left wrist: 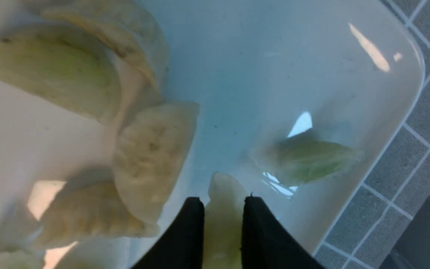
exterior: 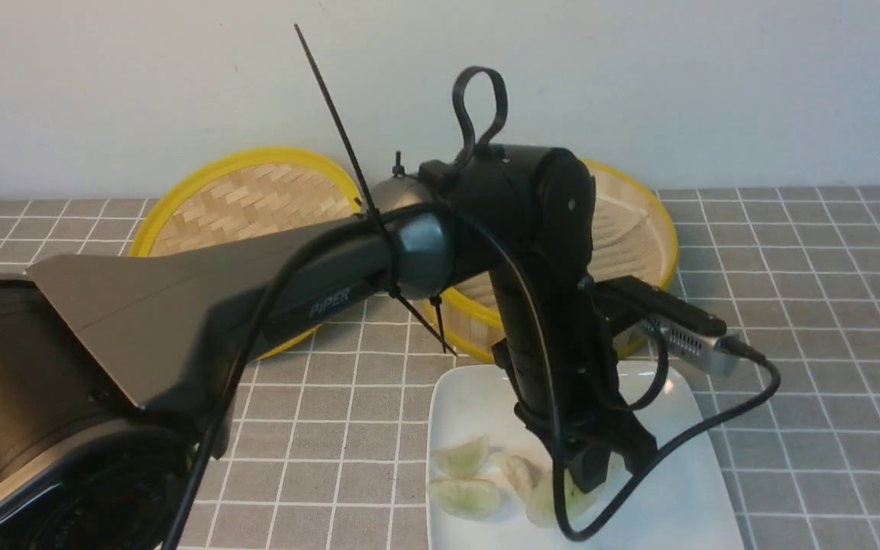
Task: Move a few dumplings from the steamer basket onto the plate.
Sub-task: Use the left arm to put the dumpling into the plate, then use the right arm to grab a dumpling from inside the steamer
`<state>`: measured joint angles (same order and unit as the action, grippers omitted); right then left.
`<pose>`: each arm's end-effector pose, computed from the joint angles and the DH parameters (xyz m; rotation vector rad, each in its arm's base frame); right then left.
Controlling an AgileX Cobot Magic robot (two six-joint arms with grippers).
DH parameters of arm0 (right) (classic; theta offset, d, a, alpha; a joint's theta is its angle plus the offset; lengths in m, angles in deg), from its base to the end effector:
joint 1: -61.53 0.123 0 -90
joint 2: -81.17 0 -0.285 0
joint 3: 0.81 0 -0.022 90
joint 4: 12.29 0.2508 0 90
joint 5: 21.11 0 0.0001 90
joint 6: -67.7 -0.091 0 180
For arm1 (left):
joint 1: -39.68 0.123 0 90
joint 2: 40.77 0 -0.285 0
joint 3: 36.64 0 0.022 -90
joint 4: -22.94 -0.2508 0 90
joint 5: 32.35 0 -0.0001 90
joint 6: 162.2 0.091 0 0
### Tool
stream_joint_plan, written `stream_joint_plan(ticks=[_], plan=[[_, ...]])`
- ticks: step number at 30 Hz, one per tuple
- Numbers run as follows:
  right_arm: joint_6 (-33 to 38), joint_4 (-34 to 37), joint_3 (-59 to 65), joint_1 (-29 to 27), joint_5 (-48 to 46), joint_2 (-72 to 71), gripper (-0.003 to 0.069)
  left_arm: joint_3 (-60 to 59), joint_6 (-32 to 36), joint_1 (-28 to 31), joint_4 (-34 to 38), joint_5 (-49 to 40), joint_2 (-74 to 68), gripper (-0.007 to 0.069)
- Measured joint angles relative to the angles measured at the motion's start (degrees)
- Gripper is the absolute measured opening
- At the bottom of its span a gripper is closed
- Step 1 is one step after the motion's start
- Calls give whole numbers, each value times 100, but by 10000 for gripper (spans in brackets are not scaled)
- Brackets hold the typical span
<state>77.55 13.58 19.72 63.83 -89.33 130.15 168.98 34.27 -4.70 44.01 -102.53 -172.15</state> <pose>0.0968 0.0408 0.3870 -0.2409 2.3250 0.5148 0.2955 -0.3323 0.2046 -1.4045 -2.7363 0.5543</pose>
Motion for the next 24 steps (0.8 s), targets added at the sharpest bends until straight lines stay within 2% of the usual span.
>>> stream_joint_plan(ticks=[12, 15, 17, 20, 22, 24], plan=[[134, 0, 0, 0, 39, 0, -10, -89, -289, -179, -330, 11, 4, 125], [134, -11, 0, 0, 144, 0, -10, -89, -289, -228, -444, 11, 4, 211], [134, -17, 0, 0, 179, 0, -10, -89, -296, -282, -546, 11, 4, 314], [128, -17, 0, 0, 223, 0, -10, -89, -388, -317, -583, 11, 4, 423], [87, -17, -5, 0, 291, 49, -10, -89, -655, -318, -626, 11, 28, 463], [-50, -17, -37, 0, 340, 168, -10, -101, -980, -318, -806, 11, 124, 446]])
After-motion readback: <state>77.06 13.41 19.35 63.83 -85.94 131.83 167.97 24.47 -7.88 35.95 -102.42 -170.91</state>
